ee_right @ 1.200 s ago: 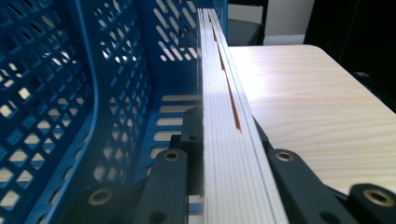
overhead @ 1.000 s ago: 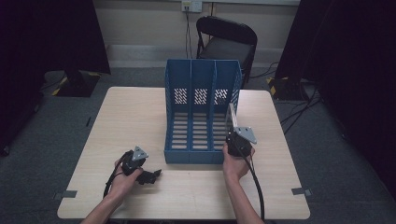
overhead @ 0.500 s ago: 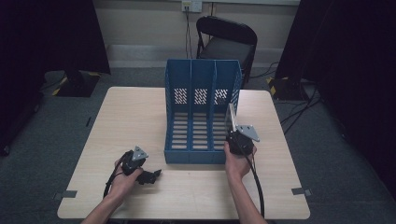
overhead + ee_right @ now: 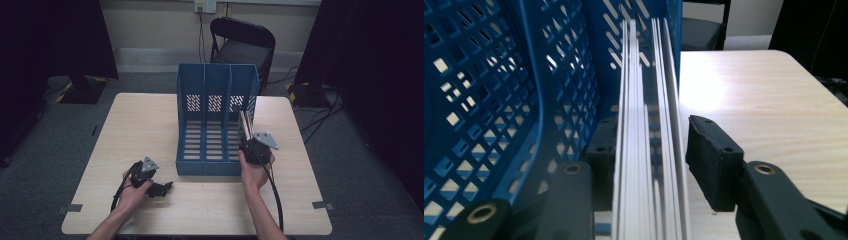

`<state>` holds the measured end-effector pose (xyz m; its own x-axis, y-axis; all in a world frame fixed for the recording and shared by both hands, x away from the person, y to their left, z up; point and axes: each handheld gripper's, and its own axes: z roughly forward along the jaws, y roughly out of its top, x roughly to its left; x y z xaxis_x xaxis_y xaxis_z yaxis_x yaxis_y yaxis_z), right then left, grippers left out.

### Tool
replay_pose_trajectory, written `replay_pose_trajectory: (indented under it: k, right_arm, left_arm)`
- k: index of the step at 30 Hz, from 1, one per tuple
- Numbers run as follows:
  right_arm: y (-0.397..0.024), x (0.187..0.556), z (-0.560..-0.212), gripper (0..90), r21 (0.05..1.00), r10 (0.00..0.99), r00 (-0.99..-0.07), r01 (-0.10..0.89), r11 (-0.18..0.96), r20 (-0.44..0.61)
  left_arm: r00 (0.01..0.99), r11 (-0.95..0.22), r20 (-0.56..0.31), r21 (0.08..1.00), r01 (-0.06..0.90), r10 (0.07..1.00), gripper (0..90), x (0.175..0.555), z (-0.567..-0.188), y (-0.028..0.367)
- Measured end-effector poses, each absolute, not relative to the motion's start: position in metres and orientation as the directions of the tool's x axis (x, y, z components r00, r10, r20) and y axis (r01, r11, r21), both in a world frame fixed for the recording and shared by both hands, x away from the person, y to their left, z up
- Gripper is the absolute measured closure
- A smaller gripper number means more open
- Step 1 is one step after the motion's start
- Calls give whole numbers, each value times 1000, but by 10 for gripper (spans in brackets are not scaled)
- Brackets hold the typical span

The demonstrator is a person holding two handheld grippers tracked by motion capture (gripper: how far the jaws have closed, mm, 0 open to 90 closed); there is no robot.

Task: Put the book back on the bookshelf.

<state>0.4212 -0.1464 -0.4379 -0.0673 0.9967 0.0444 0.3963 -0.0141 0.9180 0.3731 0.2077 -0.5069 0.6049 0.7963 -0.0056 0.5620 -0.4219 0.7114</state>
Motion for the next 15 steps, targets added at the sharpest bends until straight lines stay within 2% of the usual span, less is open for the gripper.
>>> replay_pose_trajectory:
  k: [6,12,15]
  right_arm:
    - [-144,422,-430,553,926,996,-80,378,5,28]
    - [-148,423,-429,549,921,994,-90,390,-16,55]
    - [-148,423,-428,599,923,996,-75,385,-21,54]
  left_arm:
    - [605,-422,-5,711,562,797,0,373,-507,208]
    - [605,-423,-5,711,562,796,0,373,-507,207]
    - [605,-423,-4,711,562,796,0,374,-507,207]
